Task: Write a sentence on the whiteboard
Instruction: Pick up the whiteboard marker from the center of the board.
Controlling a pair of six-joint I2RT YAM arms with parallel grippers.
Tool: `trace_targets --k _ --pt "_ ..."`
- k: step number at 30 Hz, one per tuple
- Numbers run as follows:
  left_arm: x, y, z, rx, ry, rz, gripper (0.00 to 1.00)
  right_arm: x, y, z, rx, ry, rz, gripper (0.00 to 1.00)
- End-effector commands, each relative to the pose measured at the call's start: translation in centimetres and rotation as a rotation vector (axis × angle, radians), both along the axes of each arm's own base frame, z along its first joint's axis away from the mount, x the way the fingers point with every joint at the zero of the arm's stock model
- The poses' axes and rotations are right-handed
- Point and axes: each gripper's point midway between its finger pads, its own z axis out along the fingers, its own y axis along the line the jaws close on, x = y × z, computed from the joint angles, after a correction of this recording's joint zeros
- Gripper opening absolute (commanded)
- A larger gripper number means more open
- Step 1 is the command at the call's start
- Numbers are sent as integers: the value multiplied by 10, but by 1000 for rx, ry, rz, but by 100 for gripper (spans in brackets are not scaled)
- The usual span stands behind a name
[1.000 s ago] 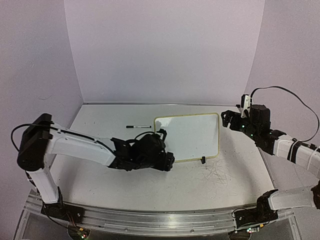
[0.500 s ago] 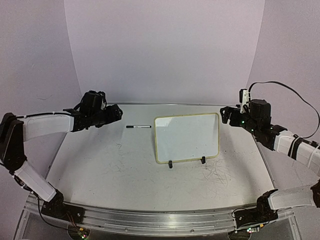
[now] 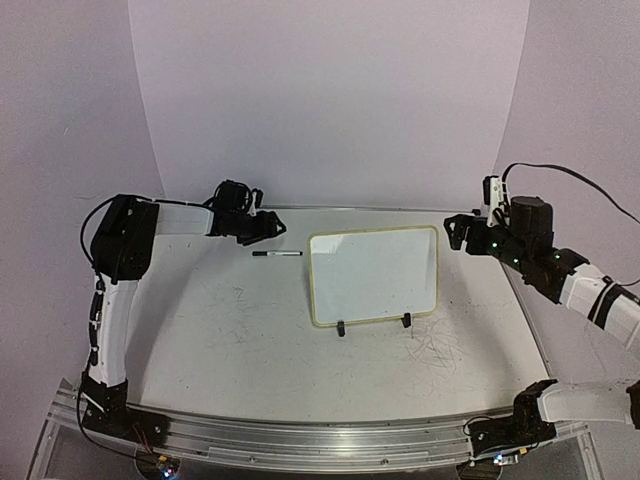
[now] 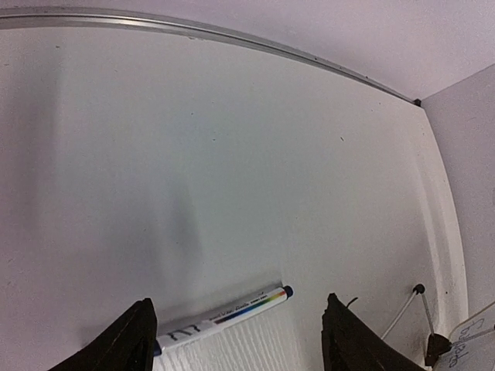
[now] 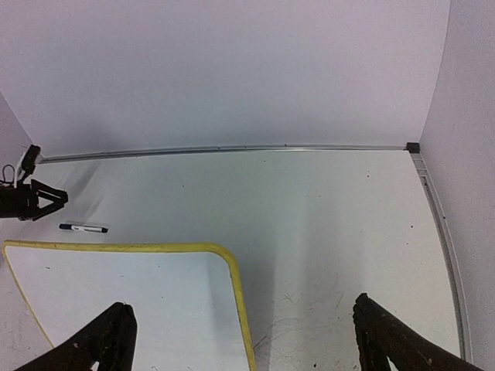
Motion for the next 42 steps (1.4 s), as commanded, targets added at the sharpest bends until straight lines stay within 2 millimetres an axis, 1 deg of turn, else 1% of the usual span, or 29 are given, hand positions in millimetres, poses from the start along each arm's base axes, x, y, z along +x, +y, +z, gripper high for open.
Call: trace_targets --k 1,4,6,8,9,12,13,15,16,19,23,26,30,35,39,42 --pt "12 -30 -2 -62 -26 -144 72 -3 1 23 -3 -47 13 98" --pt "12 -28 -22 -24 -6 -145 70 -4 4 24 2 -47 34 98" --pt "7 -25 -33 10 15 -146 70 -4 6 24 6 -45 41 98" --pt "-3 -21 -44 59 41 -150 70 -2 7 23 8 -41 43 98" --pt "-10 -20 -52 88 55 -160 70 -2 8 24 10 -39 44 98" --pt "-36 -15 -64 179 91 -174 70 0 11 21 14 -29 52 98" --pt "-46 -14 -68 206 99 -182 70 1 11 20 15 -26 53 98" --pt "-63 -15 -66 254 97 -194 71 2 11 18 20 -20 51 98" --pt "-72 -14 -70 281 106 -199 71 2 12 18 23 -17 53 98" --pt "-90 -16 -75 355 111 -211 73 2 14 16 29 -11 60 98" --pt "-105 -15 -89 447 136 -221 74 1 14 15 34 -9 63 98" --pt "-111 -13 -97 499 146 -215 73 -1 13 16 40 -13 59 98" --pt "-116 -10 -99 539 148 -214 66 -2 11 14 40 -11 51 98" --pt "-122 -1 -100 584 154 -195 50 1 12 10 39 1 47 98" --pt "-128 1 -99 595 156 -191 38 5 14 10 46 6 47 98" --pt "-132 7 -102 616 167 -178 30 8 12 10 49 9 26 98"
